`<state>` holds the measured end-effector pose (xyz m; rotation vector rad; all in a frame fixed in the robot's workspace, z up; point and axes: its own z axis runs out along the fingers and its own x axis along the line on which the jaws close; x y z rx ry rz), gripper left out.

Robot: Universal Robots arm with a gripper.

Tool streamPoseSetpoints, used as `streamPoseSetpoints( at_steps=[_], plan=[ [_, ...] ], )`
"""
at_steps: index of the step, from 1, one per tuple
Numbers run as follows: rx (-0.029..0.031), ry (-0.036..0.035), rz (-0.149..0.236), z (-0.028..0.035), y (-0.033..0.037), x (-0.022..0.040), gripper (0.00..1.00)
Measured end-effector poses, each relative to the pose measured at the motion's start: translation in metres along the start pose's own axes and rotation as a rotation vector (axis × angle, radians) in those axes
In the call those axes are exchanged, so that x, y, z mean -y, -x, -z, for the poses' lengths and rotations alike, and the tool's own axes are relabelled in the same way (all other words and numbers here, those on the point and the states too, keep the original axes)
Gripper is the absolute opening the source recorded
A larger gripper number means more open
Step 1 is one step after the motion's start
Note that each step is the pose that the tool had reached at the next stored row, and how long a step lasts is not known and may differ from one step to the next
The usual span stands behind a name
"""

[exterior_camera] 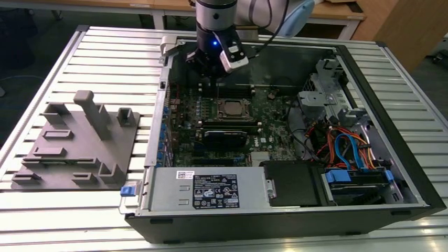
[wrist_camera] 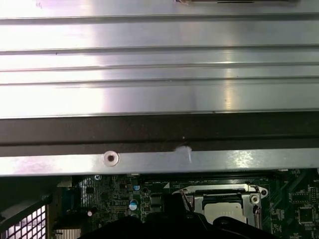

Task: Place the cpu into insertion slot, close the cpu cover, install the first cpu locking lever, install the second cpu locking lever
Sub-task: 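Install the first cpu locking lever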

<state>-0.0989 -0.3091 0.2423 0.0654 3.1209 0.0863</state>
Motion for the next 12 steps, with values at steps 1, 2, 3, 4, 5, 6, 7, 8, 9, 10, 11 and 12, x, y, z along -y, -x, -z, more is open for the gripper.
streamPoseSetpoints(
  at_steps=[1, 2, 3, 4, 5, 6, 7, 8, 9, 10, 11, 12],
  plan=[
    [-0.0001, -0.0001, 0.000, 0.0000, 0.0009, 0.0000, 0.10],
    [-0.0001, -0.0001, 0.000, 0.0000, 0.0020, -0.0001, 0.10],
    [-0.0001, -0.0001, 0.000, 0.0000, 0.0031, -0.0001, 0.10],
    [-0.0001, -0.0001, 0.000, 0.0000, 0.0043, -0.0002, 0.10],
    [-0.0001, -0.0001, 0.000, -0.0001, 0.0057, -0.0002, 0.10],
    [-0.0001, 0.0000, 0.000, -0.0001, 0.0069, -0.0003, 0.10],
    [0.0000, 0.0000, 0.000, -0.0002, 0.0082, -0.0003, 0.10],
    [-0.0001, -0.0001, 0.000, -0.0002, 0.0096, -0.0004, 0.10],
    [-0.0001, -0.0001, 0.000, -0.0002, 0.0110, -0.0004, 0.10],
    [-0.0001, -0.0001, 0.000, -0.0002, 0.0126, -0.0005, 0.10],
    [-0.0001, -0.0001, 0.000, -0.0003, 0.0141, -0.0006, 0.10],
    [-0.0001, -0.0001, 0.000, -0.0003, 0.0159, -0.0006, 0.10]
  ],
)
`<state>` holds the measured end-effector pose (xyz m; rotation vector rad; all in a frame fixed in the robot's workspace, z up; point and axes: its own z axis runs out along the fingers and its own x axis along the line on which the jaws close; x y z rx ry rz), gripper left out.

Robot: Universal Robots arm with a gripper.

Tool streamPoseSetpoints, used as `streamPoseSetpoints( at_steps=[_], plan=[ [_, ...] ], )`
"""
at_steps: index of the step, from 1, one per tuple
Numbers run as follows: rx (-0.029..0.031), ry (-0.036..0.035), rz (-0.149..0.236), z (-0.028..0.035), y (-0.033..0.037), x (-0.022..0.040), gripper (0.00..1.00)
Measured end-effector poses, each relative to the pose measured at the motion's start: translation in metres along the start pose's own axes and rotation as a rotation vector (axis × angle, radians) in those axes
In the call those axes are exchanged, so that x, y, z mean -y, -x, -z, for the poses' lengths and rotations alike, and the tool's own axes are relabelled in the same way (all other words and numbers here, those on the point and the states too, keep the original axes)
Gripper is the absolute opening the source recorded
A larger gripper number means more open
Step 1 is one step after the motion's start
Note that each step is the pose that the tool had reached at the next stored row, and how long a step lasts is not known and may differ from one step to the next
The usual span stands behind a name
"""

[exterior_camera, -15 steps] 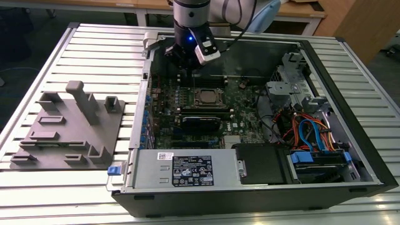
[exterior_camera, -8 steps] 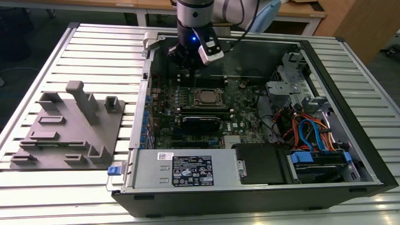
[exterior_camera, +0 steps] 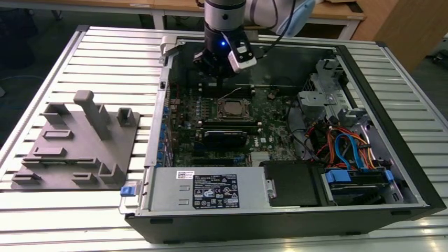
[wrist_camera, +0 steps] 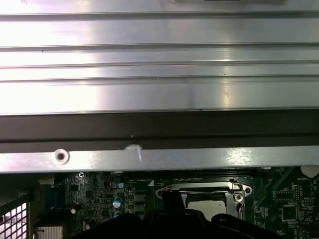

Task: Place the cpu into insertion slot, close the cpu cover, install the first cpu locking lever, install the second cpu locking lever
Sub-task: 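Install the first cpu locking lever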

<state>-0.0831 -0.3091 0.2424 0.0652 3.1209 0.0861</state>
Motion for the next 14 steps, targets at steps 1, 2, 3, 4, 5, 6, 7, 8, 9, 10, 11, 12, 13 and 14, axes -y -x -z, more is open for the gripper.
streamPoseSetpoints(
  at_steps=[1, 2, 3, 4, 5, 6, 7, 8, 9, 10, 11, 12, 13, 14],
  plan=[
    [0.0000, 0.0000, 0.000, 0.0000, 0.0016, -0.0001, 0.10],
    [0.0000, 0.0000, 0.000, -0.0001, 0.0033, -0.0001, 0.10],
    [-0.0001, -0.0001, 0.000, -0.0001, 0.0048, -0.0002, 0.10],
    [-0.0001, -0.0001, 0.000, -0.0002, 0.0057, -0.0002, 0.10],
    [0.0000, 0.0001, 0.000, -0.0003, 0.0060, -0.0002, 0.10],
    [0.0000, 0.0000, 0.000, -0.0004, 0.0061, -0.0002, 0.10],
    [0.0000, 0.0000, 0.000, -0.0006, 0.0062, -0.0002, 0.10],
    [0.0001, 0.0002, 0.000, -0.0008, 0.0063, -0.0002, 0.10],
    [0.0000, 0.0023, -0.001, -0.0011, 0.0066, -0.0001, 0.10],
    [-0.0002, 0.0069, -0.002, -0.0014, 0.0070, -0.0001, 0.10],
    [-0.0002, 0.0103, -0.004, -0.0019, 0.0077, -0.0002, 0.10],
    [0.0000, 0.0107, -0.007, -0.0022, 0.0085, -0.0002, 0.10],
    [0.0001, 0.0106, -0.009, -0.0024, 0.0091, -0.0002, 0.10],
    [0.0001, 0.0106, -0.011, -0.0026, 0.0096, -0.0002, 0.10]
  ],
)
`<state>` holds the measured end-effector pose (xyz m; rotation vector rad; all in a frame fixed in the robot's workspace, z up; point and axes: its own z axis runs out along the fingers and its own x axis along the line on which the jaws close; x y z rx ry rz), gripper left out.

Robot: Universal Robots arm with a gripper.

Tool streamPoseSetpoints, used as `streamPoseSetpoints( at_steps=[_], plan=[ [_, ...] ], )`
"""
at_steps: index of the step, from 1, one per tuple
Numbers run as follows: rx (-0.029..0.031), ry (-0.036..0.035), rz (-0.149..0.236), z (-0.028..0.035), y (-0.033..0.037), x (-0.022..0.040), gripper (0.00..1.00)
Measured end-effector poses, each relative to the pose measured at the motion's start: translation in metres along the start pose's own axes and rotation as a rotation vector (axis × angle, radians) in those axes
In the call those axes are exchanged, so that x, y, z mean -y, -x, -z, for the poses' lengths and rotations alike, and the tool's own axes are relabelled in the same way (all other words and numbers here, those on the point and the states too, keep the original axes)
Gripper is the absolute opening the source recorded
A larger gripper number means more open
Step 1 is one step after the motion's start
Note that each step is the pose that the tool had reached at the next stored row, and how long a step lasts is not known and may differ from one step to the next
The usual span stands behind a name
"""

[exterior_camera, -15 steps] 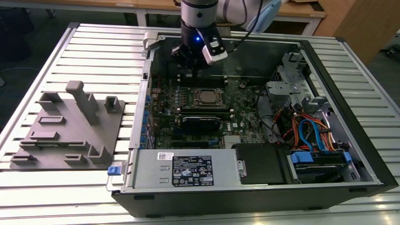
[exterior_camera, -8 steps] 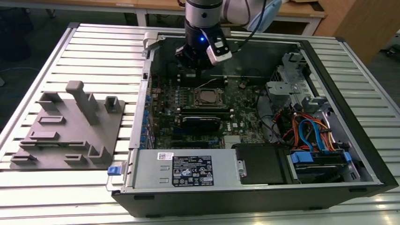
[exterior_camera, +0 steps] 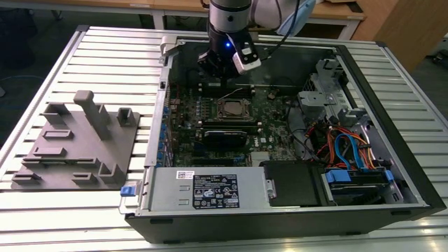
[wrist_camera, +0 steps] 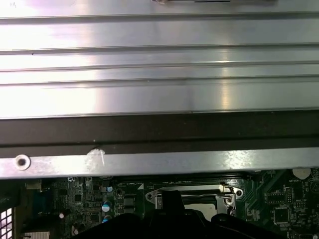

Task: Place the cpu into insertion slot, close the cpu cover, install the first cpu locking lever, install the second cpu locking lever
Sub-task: 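Install the first cpu locking lever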

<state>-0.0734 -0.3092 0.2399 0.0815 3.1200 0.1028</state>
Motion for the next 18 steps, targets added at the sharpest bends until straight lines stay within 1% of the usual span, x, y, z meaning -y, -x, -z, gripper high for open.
streamPoseSetpoints(
  at_steps=[5, 10, 18],
  plan=[
    [0.0001, 0.0000, 0.000, -0.0015, 0.0025, 0.0000, 0.10],
    [0.0001, -0.0001, 0.000, -0.0073, 0.0042, 0.0003, 0.10],
    [0.0001, -0.0001, 0.000, -0.0122, 0.0119, -0.0012, 0.10]
  ],
)
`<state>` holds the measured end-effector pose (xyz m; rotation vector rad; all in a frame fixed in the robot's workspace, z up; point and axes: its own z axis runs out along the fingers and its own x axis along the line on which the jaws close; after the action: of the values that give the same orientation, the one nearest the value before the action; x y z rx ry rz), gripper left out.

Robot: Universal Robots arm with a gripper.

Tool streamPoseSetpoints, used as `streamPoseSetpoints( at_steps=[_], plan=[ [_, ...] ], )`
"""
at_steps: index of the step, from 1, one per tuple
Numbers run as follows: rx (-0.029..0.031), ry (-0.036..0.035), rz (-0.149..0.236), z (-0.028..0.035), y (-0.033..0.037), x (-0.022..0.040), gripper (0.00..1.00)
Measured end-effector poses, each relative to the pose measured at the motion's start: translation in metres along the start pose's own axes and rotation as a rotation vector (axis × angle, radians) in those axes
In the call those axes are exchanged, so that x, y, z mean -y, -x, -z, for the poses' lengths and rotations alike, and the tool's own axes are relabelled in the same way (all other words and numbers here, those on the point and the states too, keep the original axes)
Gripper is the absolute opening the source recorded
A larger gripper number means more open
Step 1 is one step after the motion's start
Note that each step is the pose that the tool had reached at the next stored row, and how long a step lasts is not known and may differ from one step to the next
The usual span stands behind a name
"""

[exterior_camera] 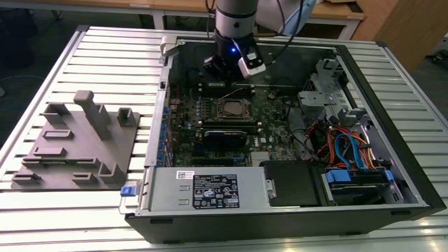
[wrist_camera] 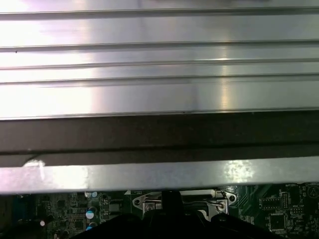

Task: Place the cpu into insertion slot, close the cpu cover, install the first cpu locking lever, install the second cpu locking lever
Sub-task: 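Install the first cpu locking lever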

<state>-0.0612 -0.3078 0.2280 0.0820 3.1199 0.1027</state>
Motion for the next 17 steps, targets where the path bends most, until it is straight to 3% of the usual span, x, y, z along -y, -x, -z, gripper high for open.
streamPoseSetpoints(
  at_steps=[17],
  plan=[
    [0.0000, -0.0001, 0.000, -0.0065, 0.0101, -0.0027, 0.10]
  ],
)
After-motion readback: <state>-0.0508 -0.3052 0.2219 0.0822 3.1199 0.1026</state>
